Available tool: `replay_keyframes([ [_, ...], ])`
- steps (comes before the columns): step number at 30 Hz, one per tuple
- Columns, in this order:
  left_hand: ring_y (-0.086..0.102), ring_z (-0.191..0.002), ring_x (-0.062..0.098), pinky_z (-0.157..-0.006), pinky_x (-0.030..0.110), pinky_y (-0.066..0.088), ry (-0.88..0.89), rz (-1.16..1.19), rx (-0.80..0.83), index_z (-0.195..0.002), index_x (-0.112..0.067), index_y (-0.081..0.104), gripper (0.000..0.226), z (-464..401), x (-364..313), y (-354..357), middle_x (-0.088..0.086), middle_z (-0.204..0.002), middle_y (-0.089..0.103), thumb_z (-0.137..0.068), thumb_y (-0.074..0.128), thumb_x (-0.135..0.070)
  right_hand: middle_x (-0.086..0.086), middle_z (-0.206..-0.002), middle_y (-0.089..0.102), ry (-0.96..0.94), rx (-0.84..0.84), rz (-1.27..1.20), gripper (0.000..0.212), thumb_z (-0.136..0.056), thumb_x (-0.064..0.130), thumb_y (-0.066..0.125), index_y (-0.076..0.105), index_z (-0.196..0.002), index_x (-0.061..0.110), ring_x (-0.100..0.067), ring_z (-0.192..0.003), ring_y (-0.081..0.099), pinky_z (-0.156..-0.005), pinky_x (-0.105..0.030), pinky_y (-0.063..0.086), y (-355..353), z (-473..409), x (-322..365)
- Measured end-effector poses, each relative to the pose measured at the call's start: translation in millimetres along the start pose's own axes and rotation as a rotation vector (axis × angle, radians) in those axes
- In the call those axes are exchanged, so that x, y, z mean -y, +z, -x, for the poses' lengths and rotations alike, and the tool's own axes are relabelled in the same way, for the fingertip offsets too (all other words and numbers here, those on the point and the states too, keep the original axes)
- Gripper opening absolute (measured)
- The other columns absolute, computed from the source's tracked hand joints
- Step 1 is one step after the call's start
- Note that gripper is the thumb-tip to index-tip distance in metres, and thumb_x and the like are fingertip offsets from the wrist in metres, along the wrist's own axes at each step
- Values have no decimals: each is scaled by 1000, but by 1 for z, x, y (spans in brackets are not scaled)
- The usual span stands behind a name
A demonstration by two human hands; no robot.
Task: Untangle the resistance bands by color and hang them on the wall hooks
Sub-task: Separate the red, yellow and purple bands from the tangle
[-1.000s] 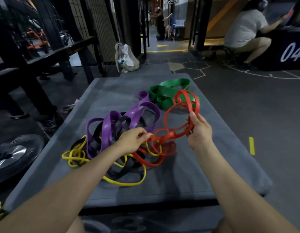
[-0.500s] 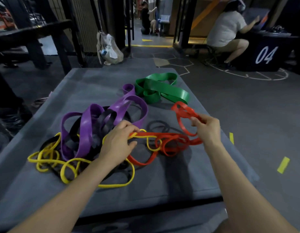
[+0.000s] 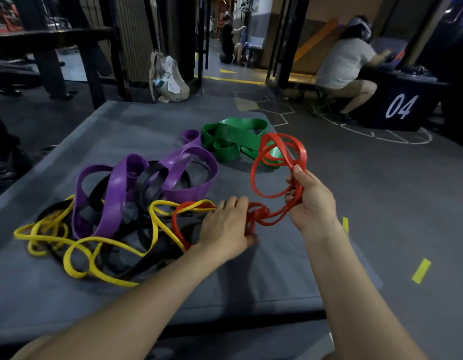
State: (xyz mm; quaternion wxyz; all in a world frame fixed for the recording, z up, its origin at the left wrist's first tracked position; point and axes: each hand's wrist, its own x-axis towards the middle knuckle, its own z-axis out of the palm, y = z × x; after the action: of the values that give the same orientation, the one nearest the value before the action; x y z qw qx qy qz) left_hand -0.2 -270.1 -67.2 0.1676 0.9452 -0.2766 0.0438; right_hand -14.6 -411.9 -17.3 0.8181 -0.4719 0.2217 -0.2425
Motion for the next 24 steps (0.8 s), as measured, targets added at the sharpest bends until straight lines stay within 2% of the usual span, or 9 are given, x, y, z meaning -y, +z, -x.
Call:
replay_keyframes([
  [4,51,-113,30,-91,36,44,-160,368,-16,-124,-18,40,70,-11,7,-1,8,-123,44,-69,77,-42,5,-47,55,13,6,-31,16,-89,10,58,64,-75,13,-4,-38,41,-39,-15,31,3,0,0],
  [9,40,-120,27,-102,33,33,-155,394,-112,-127,-14,41,74,-13,16,0,8,-123,38,-68,78,-42,4,-48,56,58,57,-84,15,-90,12,57,63,-76,15,-3,-40,46,-38,-15,33,12,3,-3],
  [12,51,-113,25,-96,35,42,-146,533,-111,-121,-13,41,69,-16,19,-2,6,-121,50,-68,79,-36,4,-50,57,79,77,-117,13,-90,13,58,64,-78,16,-3,-40,47,-38,-15,35,17,5,-3],
  [14,56,-105,23,-90,33,45,-168,573,-76,-122,-15,40,69,-17,22,-7,1,-109,54,-69,79,-34,3,-49,57,73,68,-114,13,-90,14,58,63,-78,16,-3,-38,46,-37,-15,34,18,4,-3],
  [16,58,-94,21,-81,30,43,-205,578,-43,-117,-14,48,58,-18,27,-16,0,-98,56,-69,78,-30,3,-49,57,64,40,-122,16,-90,14,57,62,-75,16,-3,-36,45,-37,-14,33,18,3,-4],
  [17,59,-85,20,-74,29,43,-229,625,-28,-106,-14,56,45,-18,31,-21,0,-90,60,-69,78,-27,3,-48,57,65,25,-135,17,-90,13,57,61,-74,16,-3,-36,45,-37,-14,33,17,2,-4],
  [20,53,-64,14,-60,25,43,-307,1014,103,-78,-17,61,14,-10,46,-40,1,-69,59,-75,74,-18,4,-43,56,73,-15,-161,18,-91,13,56,59,-74,15,-3,-34,46,-35,-13,33,14,-2,-6],
  [22,57,-64,9,-62,23,49,-343,1245,189,-81,-18,63,7,-3,55,-49,-3,-68,62,-80,69,-15,4,-42,56,91,-28,-167,19,-92,13,55,58,-74,15,-3,-33,47,-34,-13,33,14,-4,-9],
  [24,61,-72,7,-70,23,52,-356,1380,189,-88,-17,63,8,1,64,-55,-5,-74,66,-82,65,-12,4,-41,57,126,-32,-166,17,-92,14,56,59,-75,14,-4,-33,48,-35,-13,36,17,-4,-12],
])
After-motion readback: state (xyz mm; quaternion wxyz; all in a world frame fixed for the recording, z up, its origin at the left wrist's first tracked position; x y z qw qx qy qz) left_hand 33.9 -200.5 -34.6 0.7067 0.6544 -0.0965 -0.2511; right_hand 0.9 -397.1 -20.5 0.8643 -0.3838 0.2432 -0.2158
